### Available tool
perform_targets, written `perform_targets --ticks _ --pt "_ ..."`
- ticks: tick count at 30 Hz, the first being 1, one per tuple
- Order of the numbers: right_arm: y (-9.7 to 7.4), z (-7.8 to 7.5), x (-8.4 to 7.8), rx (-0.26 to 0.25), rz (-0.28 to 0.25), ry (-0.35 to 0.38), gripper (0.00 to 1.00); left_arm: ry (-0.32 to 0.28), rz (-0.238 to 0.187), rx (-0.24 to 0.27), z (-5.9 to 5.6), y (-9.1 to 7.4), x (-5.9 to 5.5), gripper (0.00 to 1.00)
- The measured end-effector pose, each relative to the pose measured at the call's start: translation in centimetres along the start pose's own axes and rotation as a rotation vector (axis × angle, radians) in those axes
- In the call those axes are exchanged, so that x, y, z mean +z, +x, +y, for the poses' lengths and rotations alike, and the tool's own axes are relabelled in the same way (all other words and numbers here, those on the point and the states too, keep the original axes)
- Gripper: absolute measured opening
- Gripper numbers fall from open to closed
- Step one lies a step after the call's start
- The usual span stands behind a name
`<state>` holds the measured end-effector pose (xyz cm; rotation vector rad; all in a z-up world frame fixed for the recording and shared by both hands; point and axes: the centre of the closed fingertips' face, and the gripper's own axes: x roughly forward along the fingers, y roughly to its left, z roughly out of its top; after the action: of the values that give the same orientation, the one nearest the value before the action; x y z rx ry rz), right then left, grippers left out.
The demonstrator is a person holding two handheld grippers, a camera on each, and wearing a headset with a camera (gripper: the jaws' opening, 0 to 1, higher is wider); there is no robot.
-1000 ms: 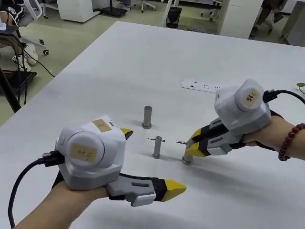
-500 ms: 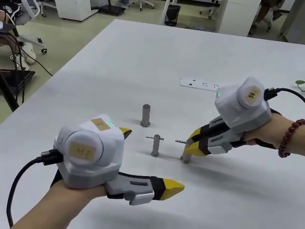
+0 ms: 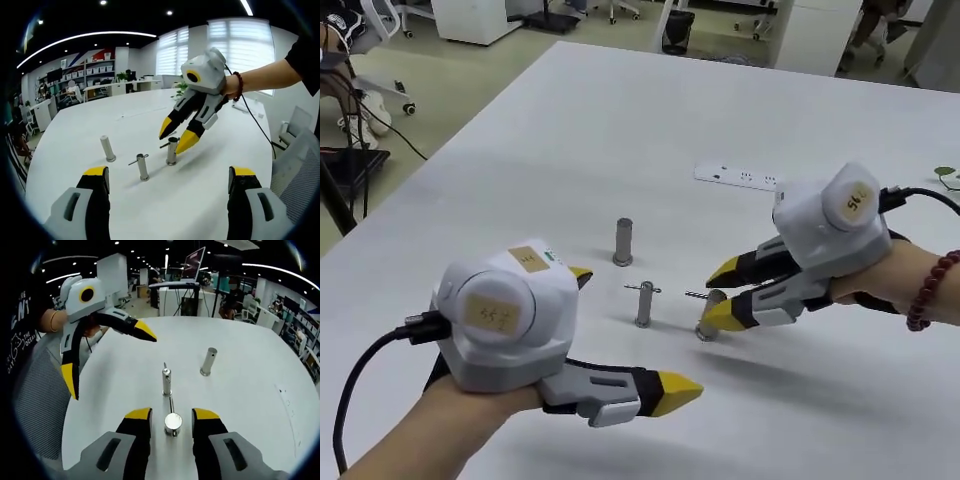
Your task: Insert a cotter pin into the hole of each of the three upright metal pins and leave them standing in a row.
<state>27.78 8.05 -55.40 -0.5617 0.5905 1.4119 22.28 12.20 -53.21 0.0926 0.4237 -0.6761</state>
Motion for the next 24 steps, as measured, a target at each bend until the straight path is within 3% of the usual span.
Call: perform_targets --ticks 3,10,15,24 --pt "0.0 -0.3 1.1 -0.033 -0.047 0.036 0.34 -0.005 -0.011 0.000 0.0 0.0 0.2 0.99" --pt "0.3 -1.2 2.7 -0.107 -0.132 0.085 0.36 -0.012 -0.018 0.010 0.3 -0.1 0.4 0.99" --pt "0.8 -2.0 4.2 -0.150 -0.210 0.158 0.39 -0.017 -0.019 0.021 0.5 -0.2 0.4 0.99" --pt "1.9 -3.8 5.9 -0.241 -0.264 0.193 0.42 -0.025 -0.021 0.035 0.8 -0.3 0.4 0.99"
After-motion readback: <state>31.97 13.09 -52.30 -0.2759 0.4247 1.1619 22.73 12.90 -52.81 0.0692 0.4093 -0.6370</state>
